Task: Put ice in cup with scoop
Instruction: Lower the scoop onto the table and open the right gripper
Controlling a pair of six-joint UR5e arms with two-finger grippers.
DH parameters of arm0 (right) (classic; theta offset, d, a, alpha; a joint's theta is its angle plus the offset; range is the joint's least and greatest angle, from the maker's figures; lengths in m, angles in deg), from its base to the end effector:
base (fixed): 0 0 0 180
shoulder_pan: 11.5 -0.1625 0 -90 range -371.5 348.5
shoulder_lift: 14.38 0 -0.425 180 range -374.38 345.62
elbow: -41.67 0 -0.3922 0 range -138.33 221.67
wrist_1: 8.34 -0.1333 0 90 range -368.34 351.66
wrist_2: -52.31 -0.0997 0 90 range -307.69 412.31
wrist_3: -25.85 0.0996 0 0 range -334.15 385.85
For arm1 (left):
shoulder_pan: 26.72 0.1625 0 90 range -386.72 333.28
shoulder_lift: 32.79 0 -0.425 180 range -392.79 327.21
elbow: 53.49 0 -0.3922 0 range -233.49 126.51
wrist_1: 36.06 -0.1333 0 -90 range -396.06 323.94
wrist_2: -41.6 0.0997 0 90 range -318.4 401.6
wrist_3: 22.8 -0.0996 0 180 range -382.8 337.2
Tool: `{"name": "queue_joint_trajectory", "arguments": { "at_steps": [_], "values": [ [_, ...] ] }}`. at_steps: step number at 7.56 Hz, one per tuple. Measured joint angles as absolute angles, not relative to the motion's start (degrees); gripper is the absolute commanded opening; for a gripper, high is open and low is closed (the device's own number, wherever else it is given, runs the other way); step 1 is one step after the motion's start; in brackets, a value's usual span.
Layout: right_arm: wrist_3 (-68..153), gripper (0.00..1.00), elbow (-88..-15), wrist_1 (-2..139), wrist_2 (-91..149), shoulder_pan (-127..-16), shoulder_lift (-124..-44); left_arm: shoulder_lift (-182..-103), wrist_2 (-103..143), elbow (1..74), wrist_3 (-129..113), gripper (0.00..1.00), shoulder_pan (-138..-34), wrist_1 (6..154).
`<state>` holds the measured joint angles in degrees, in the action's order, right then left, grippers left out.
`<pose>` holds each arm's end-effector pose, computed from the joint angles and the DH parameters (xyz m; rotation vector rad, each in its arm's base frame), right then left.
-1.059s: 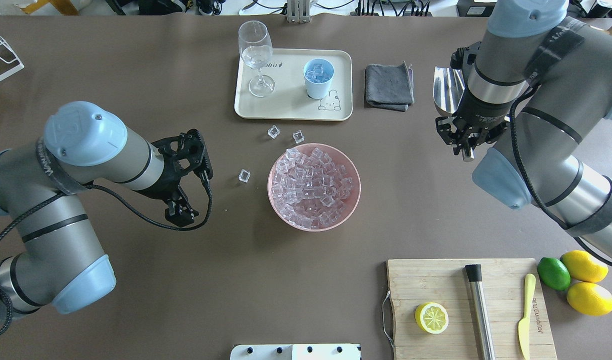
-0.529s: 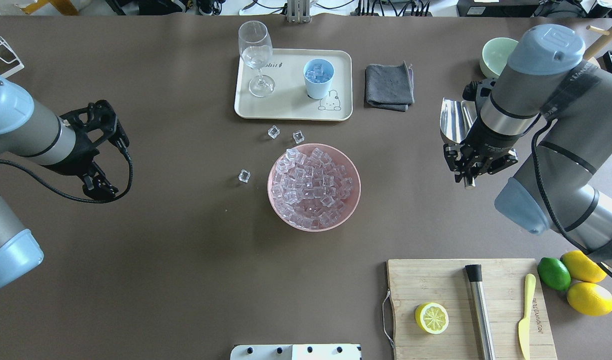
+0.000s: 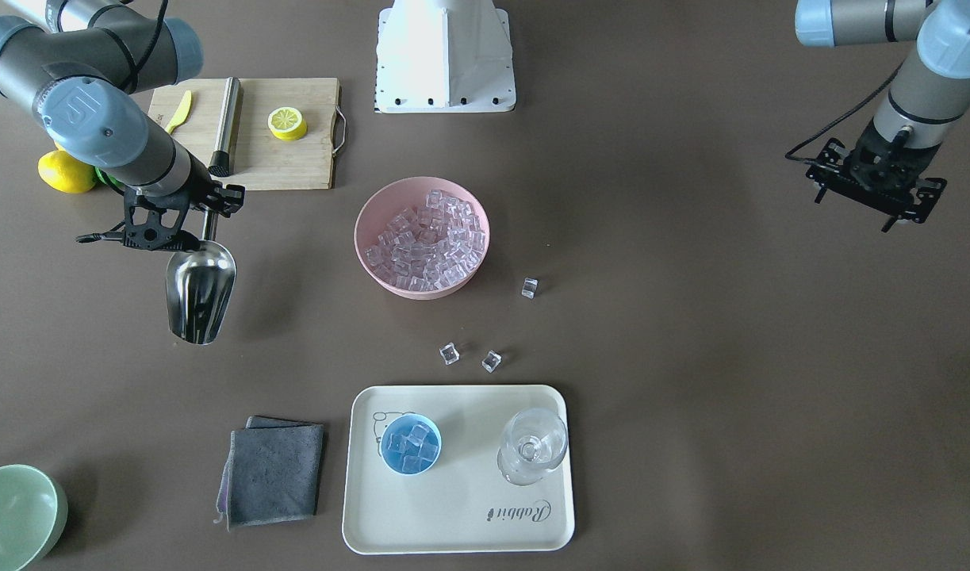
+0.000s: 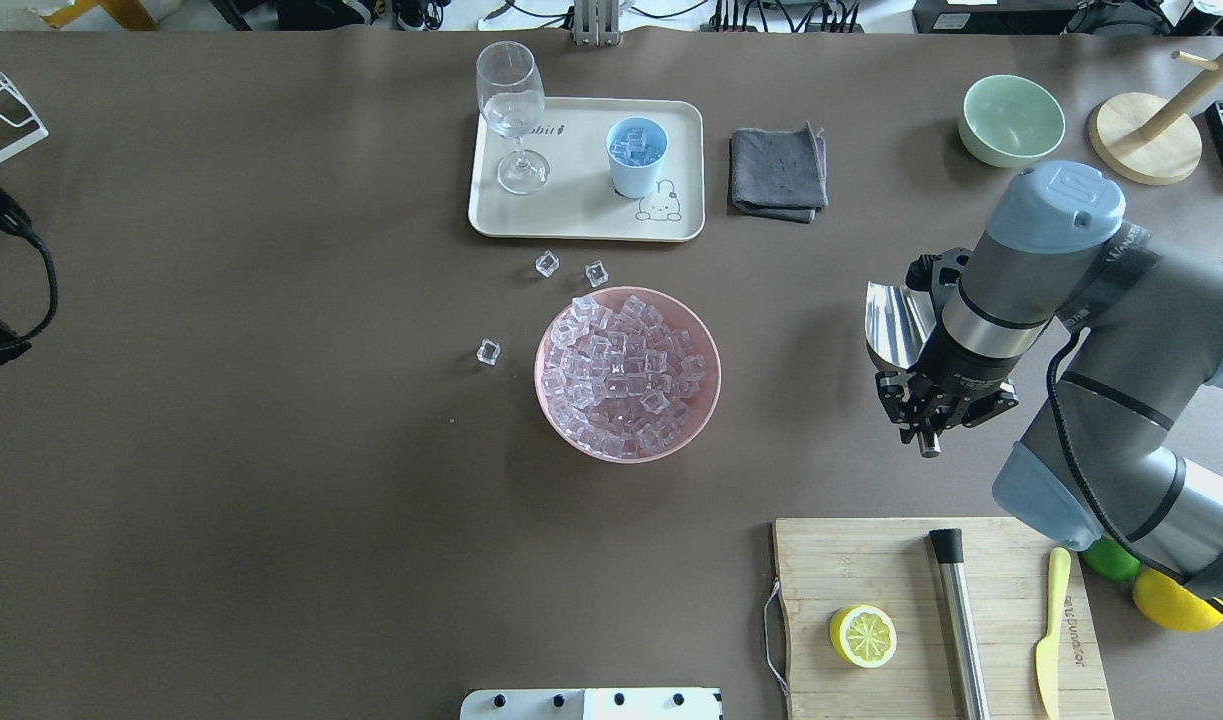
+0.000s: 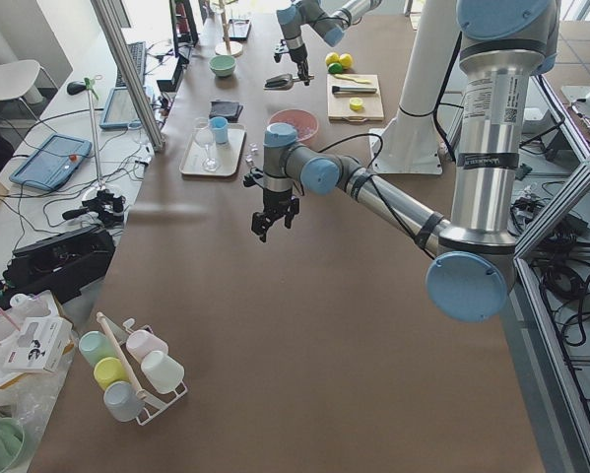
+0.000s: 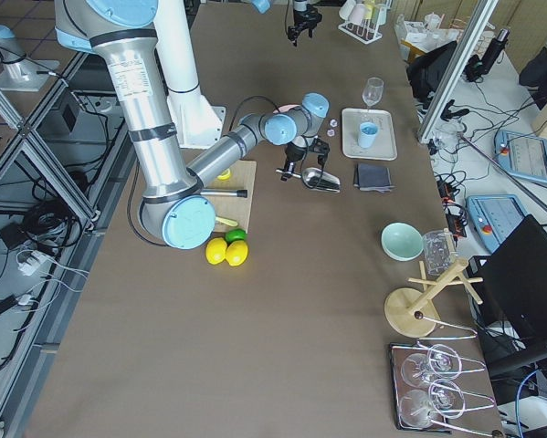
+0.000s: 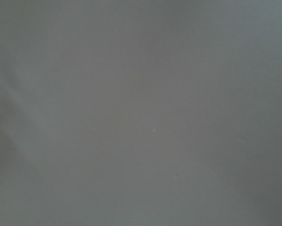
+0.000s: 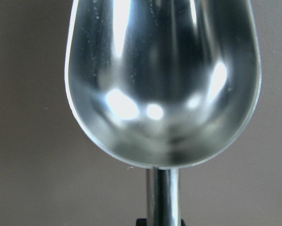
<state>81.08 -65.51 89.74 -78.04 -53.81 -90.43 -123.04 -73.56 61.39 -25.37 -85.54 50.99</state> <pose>-0.3675 -0.4276 0.4030 -0.3028 -0.7336 -0.0170 0.1724 -0.4606 0.4668 0.2668 0.5238 0.6573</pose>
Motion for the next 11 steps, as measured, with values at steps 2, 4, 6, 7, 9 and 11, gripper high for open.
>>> {"name": "queue_joint_trajectory", "arguments": {
  "at_steps": [2,4,6,7,9,11],
  "values": [
    [83.9,0.0,-65.55,85.42,-76.24,-51.9,-92.84,-121.96,-83.52,52.75,-26.68,0.98,-96.2,50.97],
    [85.77,0.0,-65.61,83.19,-73.65,-50.48,-93.76,-121.47,-89.53,46.71,-32.28,0.98,-105.46,50.89],
    [86.9,0.0,-65.58,82.22,-72.12,-49.44,-93.89,-120.01,-90.7,43.09,-34.13,0.98,-111.79,50.85],
    [87.09,0.0,-65.56,82.08,-71.84,-49.18,-93.91,-119.33,-90.81,42.25,-34.25,0.98,-113.84,50.73],
    [87.25,0.0,-65.39,82.02,-71.19,-48.75,-93.88,-118.06,-91.06,40.34,-34.17,0.98,-117.23,50.72],
    [87.21,0.46,-65.14,82.01,-71.02,-48.56,-93.79,-117.71,-93.22,38.73,-33.98,0.98,-119.79,50.66]
  ]
}}
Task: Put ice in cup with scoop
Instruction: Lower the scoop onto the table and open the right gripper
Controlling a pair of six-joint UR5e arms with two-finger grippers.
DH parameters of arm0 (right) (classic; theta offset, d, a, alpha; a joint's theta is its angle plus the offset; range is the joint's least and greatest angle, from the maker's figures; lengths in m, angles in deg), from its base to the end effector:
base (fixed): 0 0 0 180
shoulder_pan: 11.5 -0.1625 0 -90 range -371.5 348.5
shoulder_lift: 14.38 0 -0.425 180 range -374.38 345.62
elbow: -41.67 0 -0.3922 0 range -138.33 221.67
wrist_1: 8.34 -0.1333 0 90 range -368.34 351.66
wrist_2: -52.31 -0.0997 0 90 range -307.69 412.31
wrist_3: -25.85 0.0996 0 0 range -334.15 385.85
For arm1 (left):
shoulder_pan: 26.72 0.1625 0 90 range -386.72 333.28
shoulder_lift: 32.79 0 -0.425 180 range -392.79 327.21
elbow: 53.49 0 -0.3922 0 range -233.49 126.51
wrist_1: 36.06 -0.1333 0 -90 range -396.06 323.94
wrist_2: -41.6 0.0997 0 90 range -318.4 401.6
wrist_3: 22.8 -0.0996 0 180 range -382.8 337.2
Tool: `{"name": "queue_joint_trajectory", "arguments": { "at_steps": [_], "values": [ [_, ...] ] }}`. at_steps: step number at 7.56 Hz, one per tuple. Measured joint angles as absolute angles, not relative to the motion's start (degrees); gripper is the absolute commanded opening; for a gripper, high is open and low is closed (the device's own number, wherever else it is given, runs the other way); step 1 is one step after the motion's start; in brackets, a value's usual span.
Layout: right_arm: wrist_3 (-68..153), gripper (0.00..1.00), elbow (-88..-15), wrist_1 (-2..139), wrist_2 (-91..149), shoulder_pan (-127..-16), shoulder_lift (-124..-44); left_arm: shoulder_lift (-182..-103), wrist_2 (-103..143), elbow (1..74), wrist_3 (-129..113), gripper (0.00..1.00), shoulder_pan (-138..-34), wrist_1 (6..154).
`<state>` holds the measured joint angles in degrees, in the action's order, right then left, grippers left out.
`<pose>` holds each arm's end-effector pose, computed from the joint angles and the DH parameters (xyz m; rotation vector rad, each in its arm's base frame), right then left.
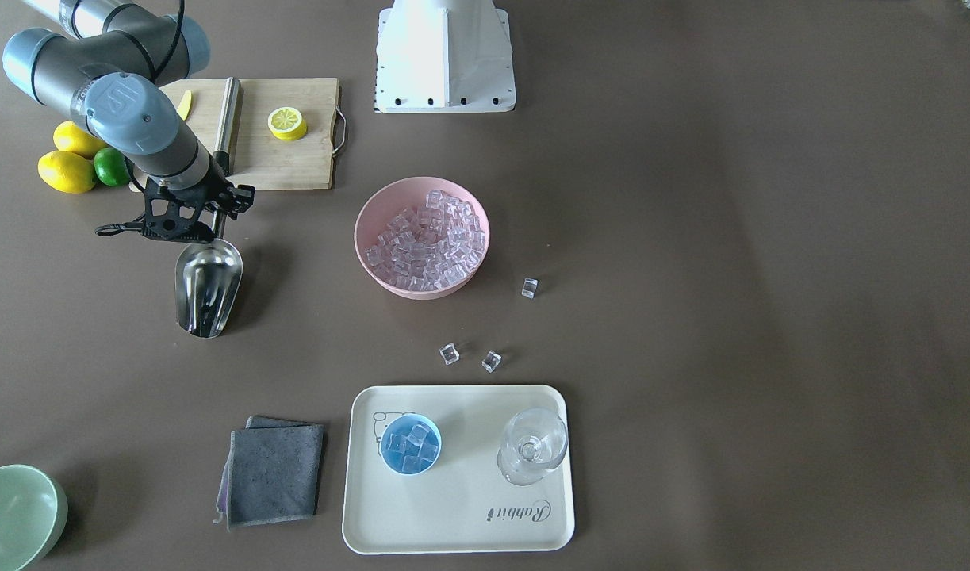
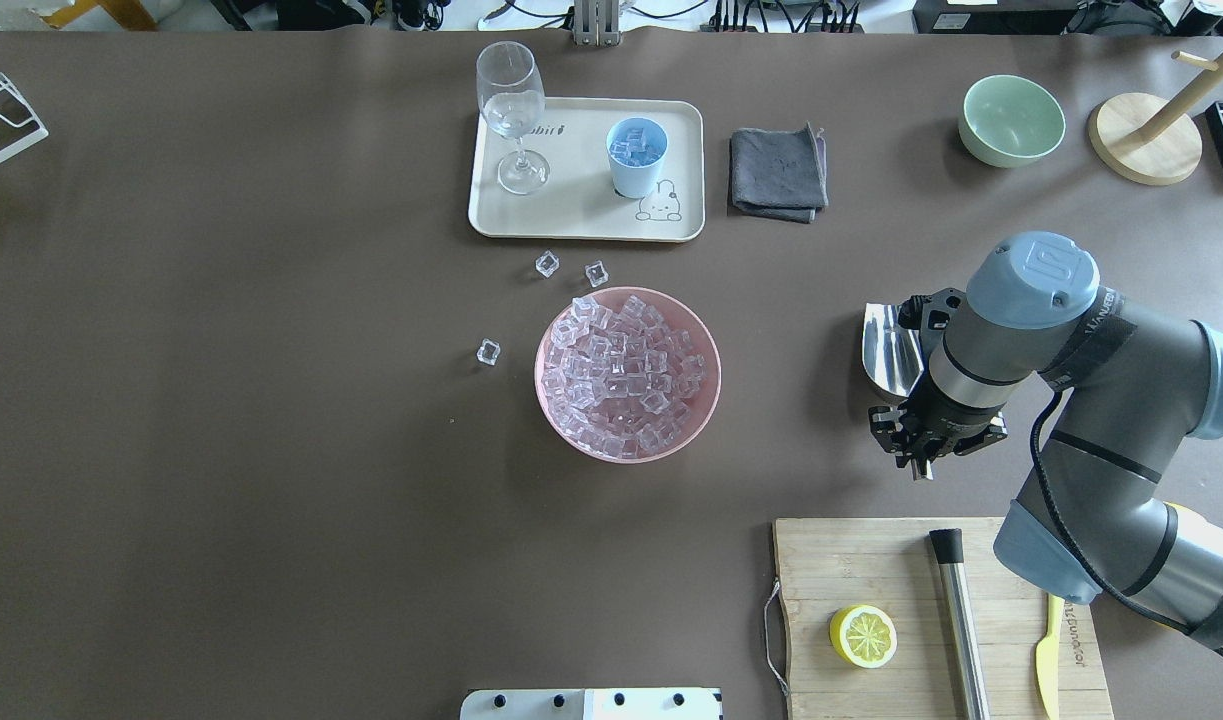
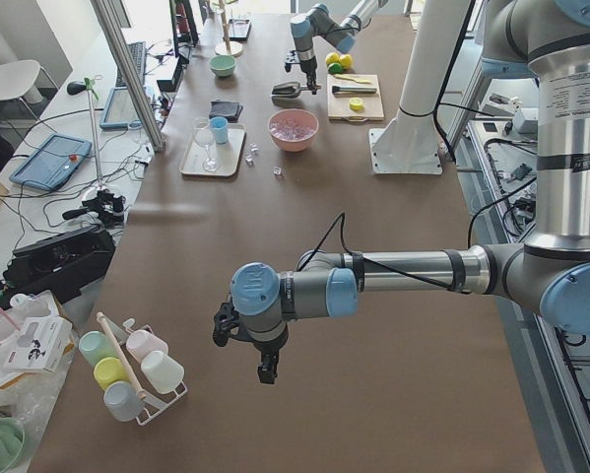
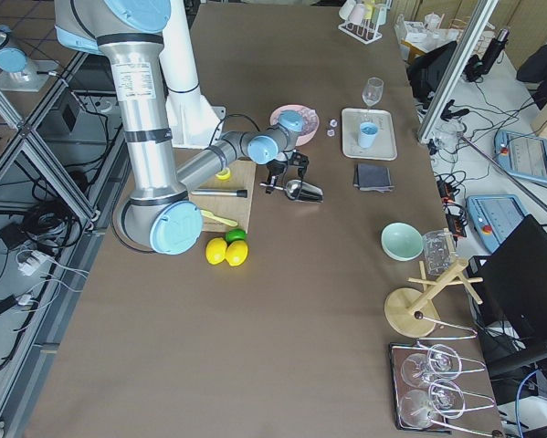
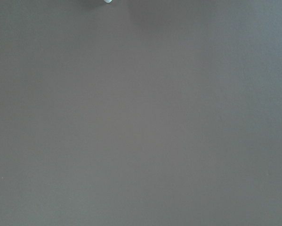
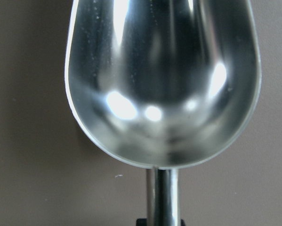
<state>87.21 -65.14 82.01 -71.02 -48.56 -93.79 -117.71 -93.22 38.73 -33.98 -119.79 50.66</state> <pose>-0.3939 -0.3959 0.4285 -0.2305 -0.6943 0.0031 -0.0869 -0.4416 0.6863 -0.0039 0.7883 0.0922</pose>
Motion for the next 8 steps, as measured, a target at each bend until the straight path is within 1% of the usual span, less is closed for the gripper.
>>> {"name": "queue_joint_trajectory", "arguments": {
  "at_steps": [1,6,8],
  "values": [
    [86.88,0.99,-64.97,82.01,-71.0,-48.54,-93.75,-117.65,-94.33,38.21,-33.9,0.98,-120.35,50.66],
    [86.41,0.99,-64.31,82.01,-71.08,-48.5,-93.01,-117.73,-94.81,37.93,-32.97,0.98,-121.87,50.38],
    [86.34,1.0,-64.62,82.02,-70.97,-48.74,-93.03,-117.91,-94.73,38.25,-26.09,0.98,-121.72,50.34]
  ]
}}
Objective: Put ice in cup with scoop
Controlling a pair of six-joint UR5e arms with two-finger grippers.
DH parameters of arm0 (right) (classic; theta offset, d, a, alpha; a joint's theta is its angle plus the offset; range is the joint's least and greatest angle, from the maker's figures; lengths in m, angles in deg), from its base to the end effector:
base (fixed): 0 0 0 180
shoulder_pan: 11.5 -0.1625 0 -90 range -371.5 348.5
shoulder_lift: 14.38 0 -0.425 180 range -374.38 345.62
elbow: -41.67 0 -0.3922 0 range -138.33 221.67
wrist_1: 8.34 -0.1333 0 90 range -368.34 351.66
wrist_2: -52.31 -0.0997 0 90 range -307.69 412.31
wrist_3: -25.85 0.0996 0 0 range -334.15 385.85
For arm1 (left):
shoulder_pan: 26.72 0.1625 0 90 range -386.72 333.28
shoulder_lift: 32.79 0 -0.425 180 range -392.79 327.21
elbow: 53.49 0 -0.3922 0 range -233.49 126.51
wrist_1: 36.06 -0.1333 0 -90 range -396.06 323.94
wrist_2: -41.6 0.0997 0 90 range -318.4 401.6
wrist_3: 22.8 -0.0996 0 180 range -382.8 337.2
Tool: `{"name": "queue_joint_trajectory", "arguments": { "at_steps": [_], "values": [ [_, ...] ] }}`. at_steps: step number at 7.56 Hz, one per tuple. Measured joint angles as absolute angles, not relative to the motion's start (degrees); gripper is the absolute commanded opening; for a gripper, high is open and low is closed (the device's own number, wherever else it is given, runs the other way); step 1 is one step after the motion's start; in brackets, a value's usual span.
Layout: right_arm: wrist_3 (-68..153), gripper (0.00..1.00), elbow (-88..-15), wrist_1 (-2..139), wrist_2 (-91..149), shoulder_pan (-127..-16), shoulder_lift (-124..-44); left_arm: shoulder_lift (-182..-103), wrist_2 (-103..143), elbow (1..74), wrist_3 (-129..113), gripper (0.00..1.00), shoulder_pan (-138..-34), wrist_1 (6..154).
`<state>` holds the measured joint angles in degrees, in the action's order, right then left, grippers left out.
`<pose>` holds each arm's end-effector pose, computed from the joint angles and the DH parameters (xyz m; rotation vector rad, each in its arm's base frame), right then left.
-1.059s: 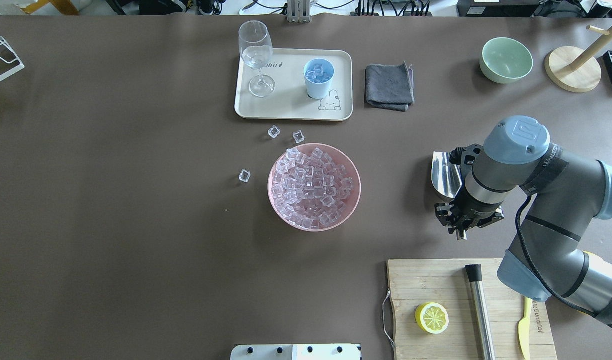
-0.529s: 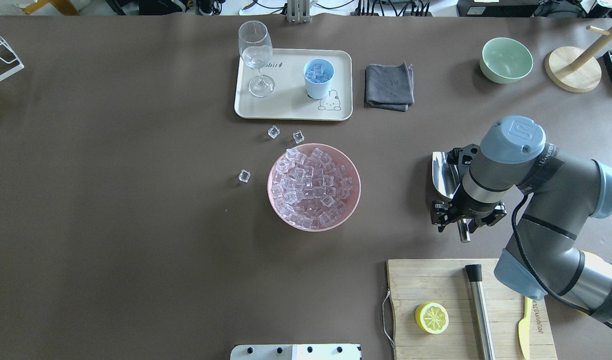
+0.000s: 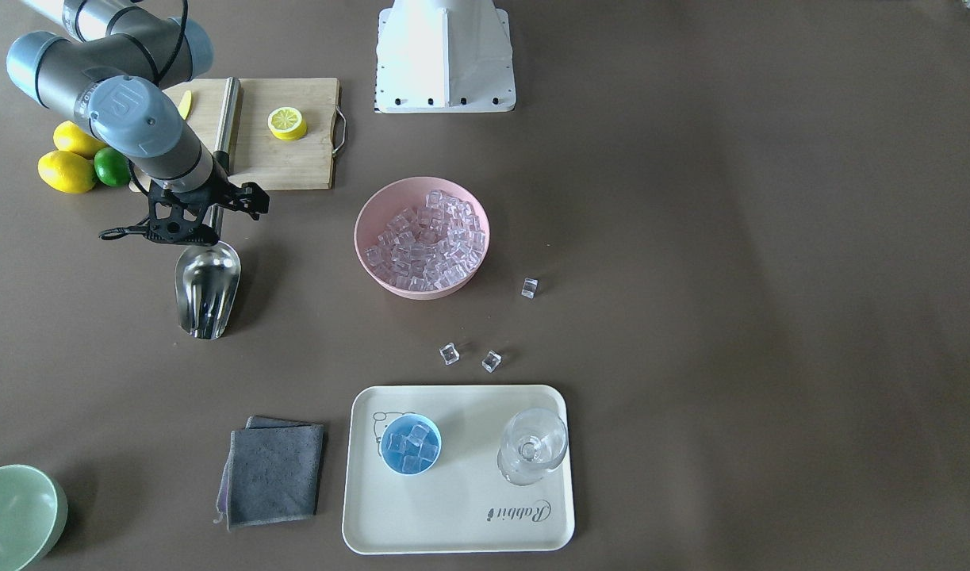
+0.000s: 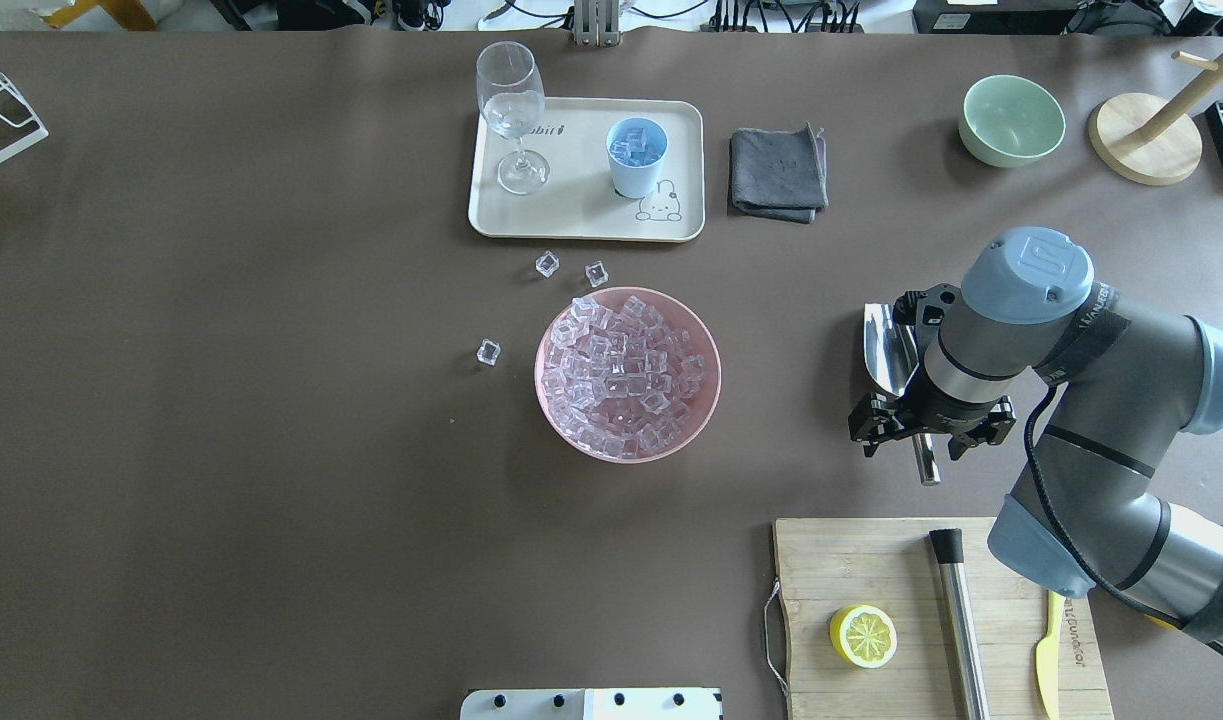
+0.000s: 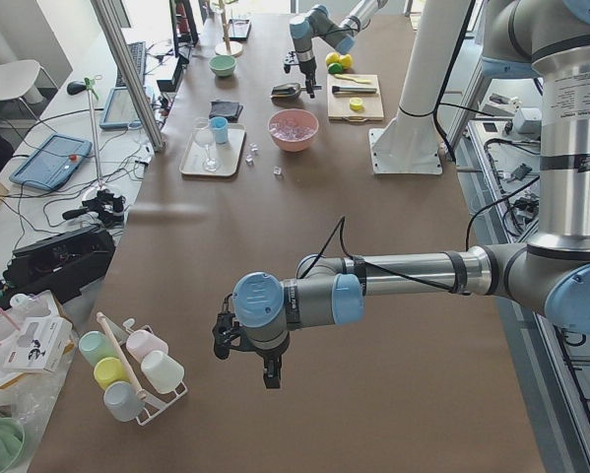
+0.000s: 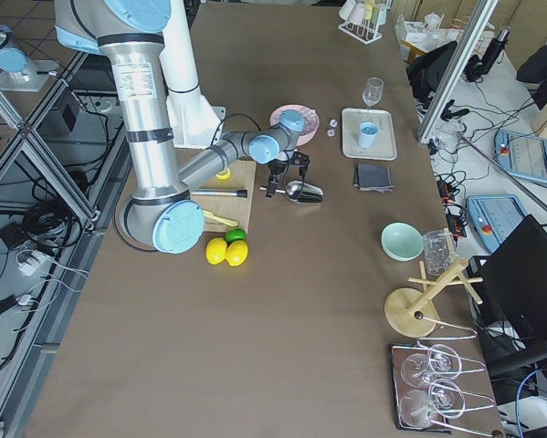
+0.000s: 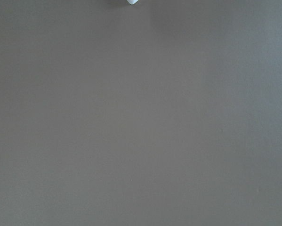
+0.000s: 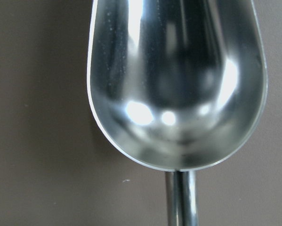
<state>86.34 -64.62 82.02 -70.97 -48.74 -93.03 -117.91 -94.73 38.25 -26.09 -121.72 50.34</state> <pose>-0.3965 -0.4002 0.4255 -0.2211 -0.6991 -0.0094 -0.0999 -0.4394 0.6874 -0.0525 0.8137 -0.0757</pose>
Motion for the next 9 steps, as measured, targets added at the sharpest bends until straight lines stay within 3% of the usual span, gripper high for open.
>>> {"name": "queue_joint_trajectory", "arguments": {
  "at_steps": [9],
  "values": [
    [68.89,1.0,-70.58,85.97,-71.42,-66.3,-96.82,-118.33,-94.8,38.88,-22.66,0.98,-121.69,50.61]
  ]
}}
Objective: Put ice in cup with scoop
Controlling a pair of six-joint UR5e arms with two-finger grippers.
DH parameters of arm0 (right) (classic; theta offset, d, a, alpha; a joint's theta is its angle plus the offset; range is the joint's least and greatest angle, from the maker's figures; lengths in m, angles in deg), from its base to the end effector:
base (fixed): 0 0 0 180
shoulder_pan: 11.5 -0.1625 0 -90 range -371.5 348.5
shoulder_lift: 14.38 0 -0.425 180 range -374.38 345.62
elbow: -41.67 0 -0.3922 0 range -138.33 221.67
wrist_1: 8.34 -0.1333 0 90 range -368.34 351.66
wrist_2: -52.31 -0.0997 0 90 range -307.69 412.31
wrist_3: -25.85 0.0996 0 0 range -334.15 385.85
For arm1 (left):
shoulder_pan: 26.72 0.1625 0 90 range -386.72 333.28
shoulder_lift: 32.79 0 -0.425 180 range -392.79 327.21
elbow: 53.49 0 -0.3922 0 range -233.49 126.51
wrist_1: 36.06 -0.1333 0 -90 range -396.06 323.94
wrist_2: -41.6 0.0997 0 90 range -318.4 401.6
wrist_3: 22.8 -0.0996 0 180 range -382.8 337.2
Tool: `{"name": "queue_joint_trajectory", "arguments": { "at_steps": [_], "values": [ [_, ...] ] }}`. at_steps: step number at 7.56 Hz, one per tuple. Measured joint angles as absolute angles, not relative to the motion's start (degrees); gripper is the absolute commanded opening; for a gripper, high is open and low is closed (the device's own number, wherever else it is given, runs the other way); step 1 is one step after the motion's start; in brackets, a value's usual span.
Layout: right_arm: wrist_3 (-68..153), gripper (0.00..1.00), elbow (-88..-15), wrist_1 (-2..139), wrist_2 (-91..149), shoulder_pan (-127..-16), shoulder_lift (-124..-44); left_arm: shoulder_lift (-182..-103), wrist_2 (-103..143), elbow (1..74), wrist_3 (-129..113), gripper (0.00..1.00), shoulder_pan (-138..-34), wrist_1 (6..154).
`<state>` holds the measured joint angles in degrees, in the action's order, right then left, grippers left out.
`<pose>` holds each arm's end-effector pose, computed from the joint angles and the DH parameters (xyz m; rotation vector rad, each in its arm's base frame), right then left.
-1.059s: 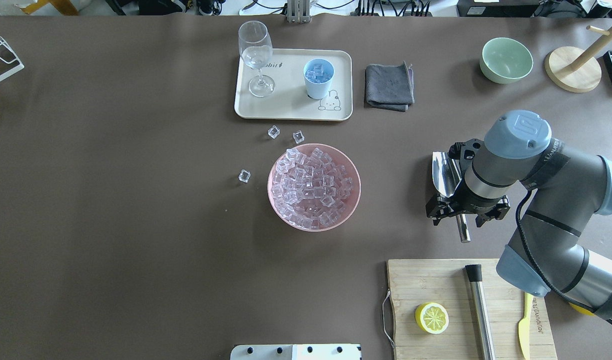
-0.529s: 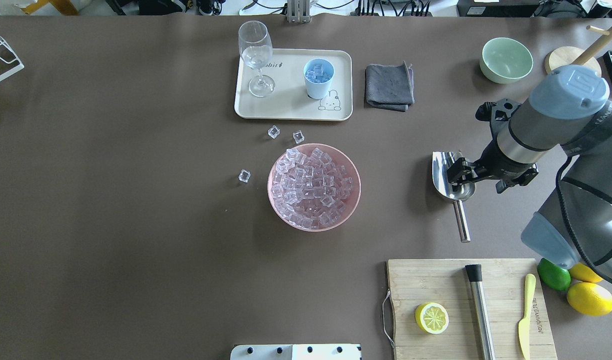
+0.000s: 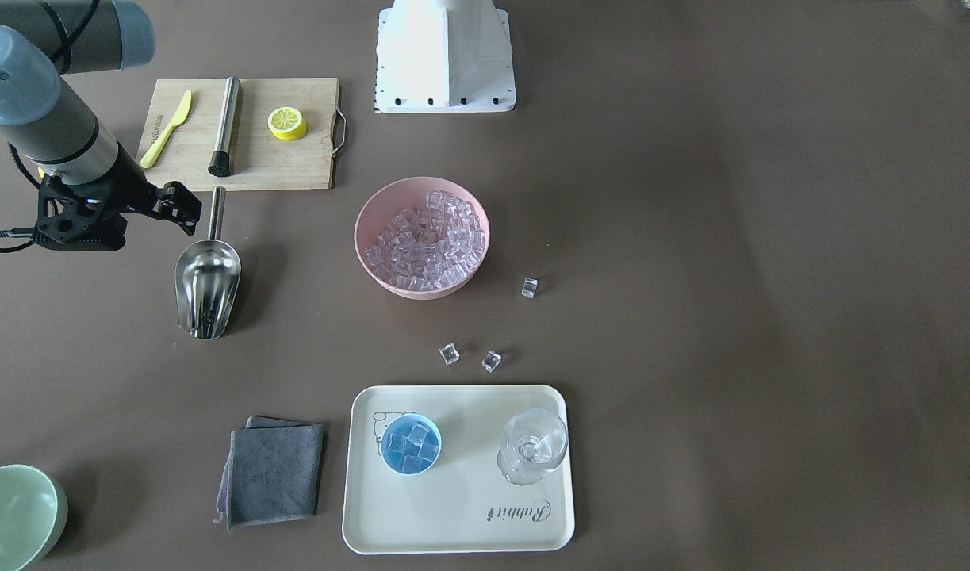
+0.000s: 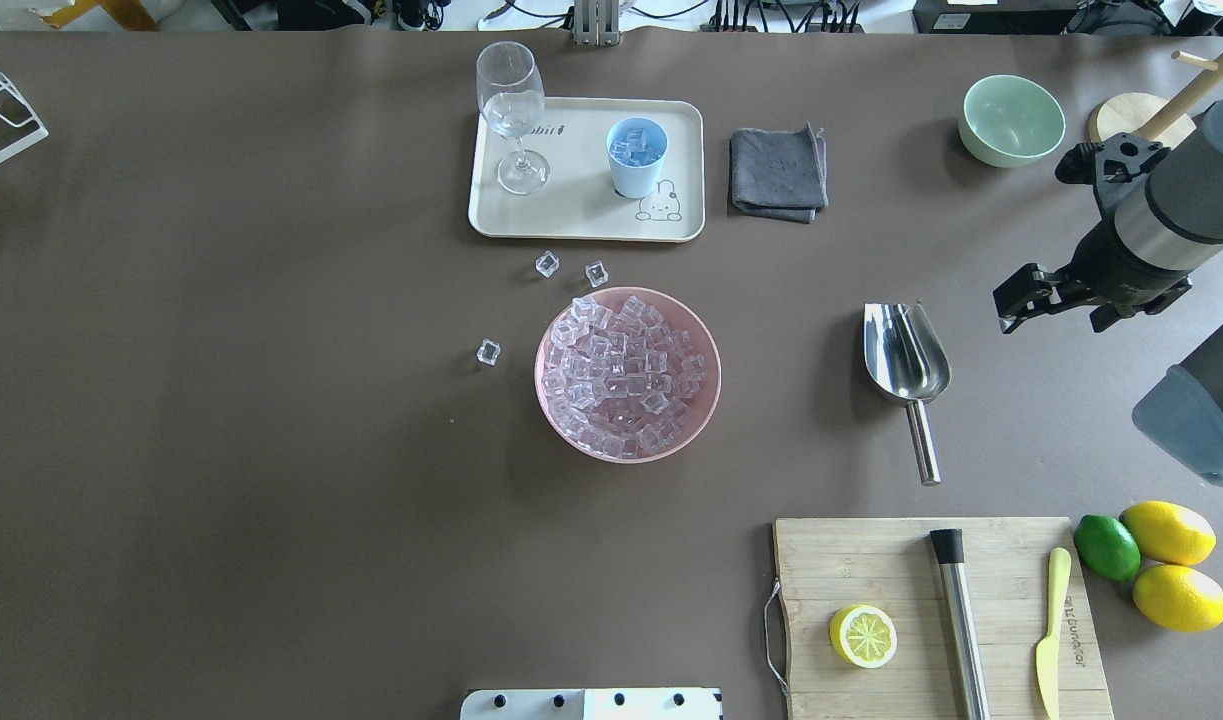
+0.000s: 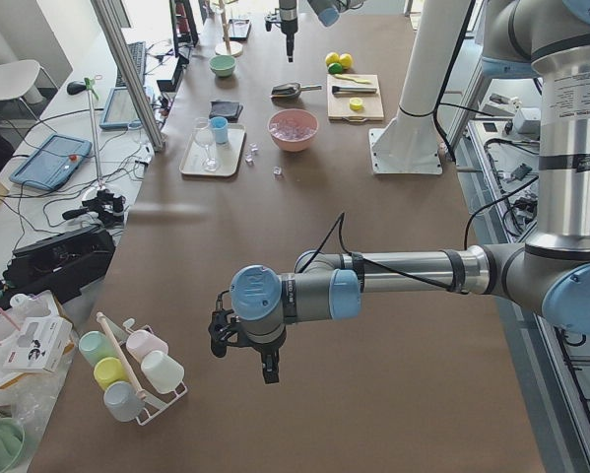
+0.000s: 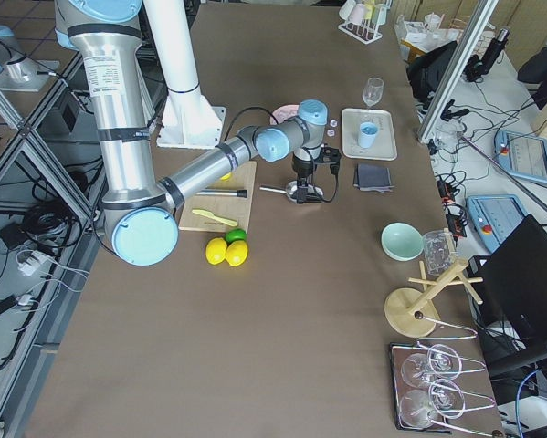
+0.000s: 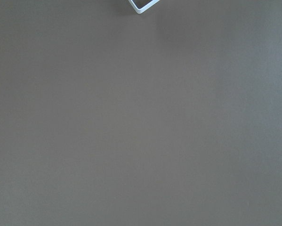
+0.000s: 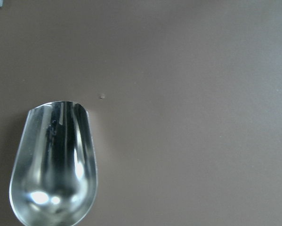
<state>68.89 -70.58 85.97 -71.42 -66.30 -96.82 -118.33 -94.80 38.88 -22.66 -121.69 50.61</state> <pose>-0.2371 -0.4714 0.4207 -0.0300 -0.7211 -0.0001 -0.1001 -0.4447 0.6783 -0.0552 0.8128 -0.1225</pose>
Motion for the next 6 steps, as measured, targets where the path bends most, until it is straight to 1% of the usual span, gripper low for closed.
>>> {"name": "queue_joint_trajectory", "arguments": {
  "at_steps": [3,6],
  "values": [
    [55.62,1.0,-70.49,85.71,-71.84,-76.31,-104.74,-118.31,-94.8,39.11,-22.71,0.98,-121.64,50.64],
    [40.63,1.0,-69.48,85.84,-75.19,-91.2,-112.05,-118.31,-94.84,39.3,-22.71,0.98,-121.62,50.54]
  ]
}}
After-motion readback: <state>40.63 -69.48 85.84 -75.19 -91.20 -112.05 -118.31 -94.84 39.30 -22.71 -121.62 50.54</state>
